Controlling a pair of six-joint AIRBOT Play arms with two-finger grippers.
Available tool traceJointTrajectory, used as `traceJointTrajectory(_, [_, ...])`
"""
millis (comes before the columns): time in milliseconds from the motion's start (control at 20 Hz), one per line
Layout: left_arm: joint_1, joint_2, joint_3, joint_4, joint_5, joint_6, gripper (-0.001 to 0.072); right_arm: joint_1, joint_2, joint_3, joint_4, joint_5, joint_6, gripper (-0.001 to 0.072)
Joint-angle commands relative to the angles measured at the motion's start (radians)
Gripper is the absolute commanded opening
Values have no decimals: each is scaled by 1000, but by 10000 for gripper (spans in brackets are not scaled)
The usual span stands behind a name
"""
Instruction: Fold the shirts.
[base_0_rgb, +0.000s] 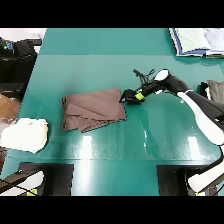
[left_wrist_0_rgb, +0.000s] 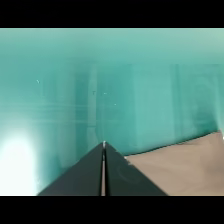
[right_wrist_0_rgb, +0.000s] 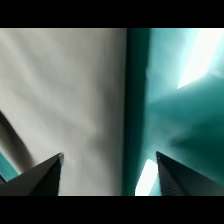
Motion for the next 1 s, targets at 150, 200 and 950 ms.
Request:
traceJointTrajectory(150, [0, 1, 0, -59, -5, 1, 27, 126, -159, 159, 91, -4, 3, 341])
traceJointTrajectory(200, [0, 1, 0, -79, -11, 2, 26, 140, -159, 177, 90, -12, -9, 199])
traceJointTrajectory(950, [-366, 1, 0, -80, 47, 44, 26, -557, 194, 363, -387, 40, 101, 17])
